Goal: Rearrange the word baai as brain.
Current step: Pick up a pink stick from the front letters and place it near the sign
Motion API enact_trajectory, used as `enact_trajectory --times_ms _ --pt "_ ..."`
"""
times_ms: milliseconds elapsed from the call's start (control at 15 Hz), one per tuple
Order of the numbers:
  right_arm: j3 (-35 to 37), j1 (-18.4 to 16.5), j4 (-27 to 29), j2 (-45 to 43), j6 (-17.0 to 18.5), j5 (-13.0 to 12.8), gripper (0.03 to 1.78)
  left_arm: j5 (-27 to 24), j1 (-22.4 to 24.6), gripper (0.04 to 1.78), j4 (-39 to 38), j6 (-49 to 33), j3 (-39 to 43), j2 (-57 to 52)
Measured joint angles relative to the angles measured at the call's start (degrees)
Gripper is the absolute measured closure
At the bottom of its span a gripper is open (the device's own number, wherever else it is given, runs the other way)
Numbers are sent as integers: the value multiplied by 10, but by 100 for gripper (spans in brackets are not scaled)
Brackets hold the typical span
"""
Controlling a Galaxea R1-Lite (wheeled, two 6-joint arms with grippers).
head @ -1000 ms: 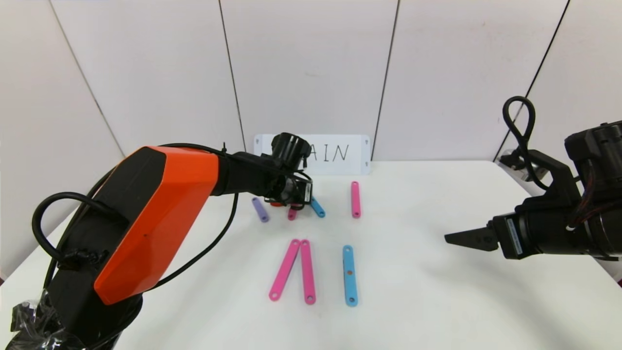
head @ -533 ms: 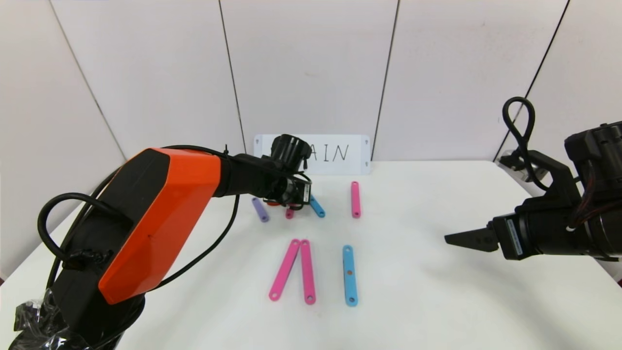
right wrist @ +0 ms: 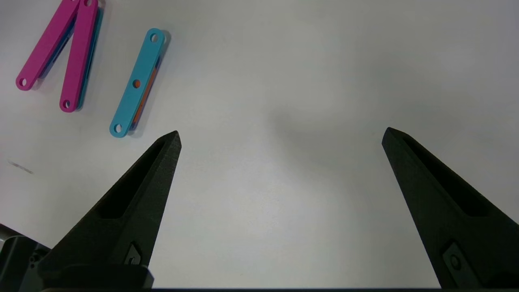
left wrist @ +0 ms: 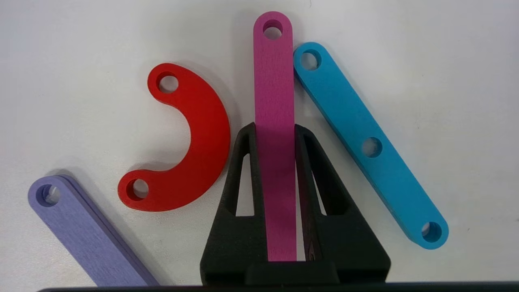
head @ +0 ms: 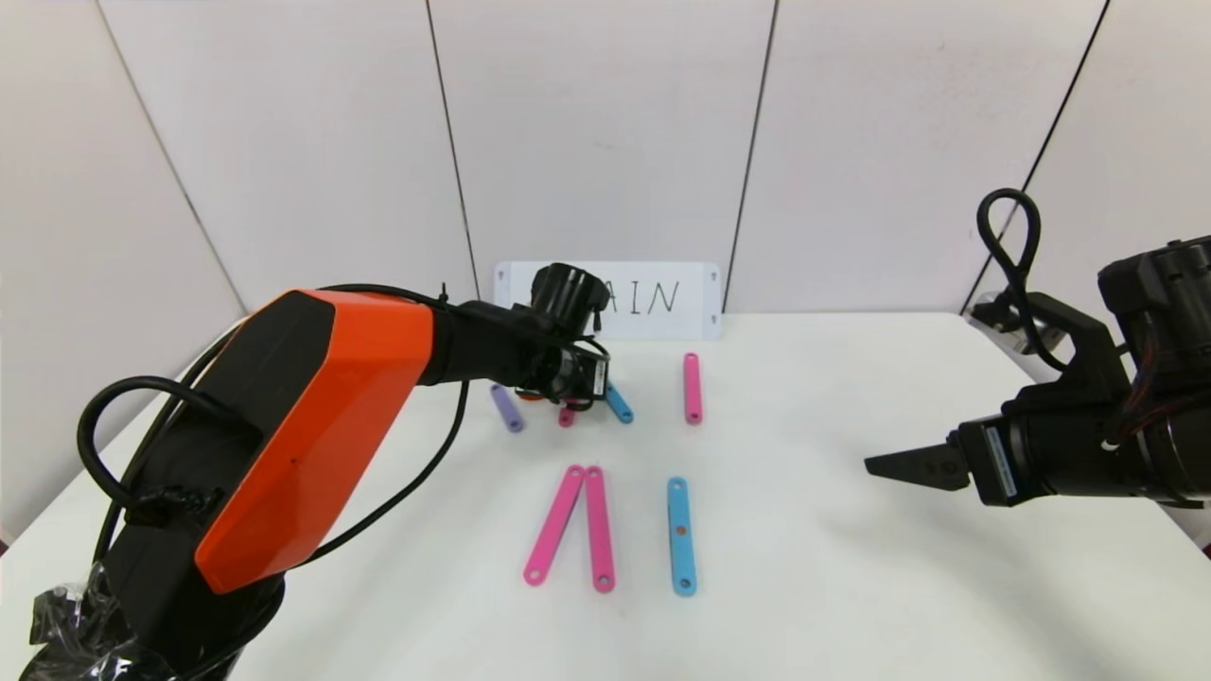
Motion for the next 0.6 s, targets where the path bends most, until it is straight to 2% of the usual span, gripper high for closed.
enact_trajectory --times_ms 600 --pt "0 -2 0 0 1 0 7 -2 -25 155 -17 1 0 3"
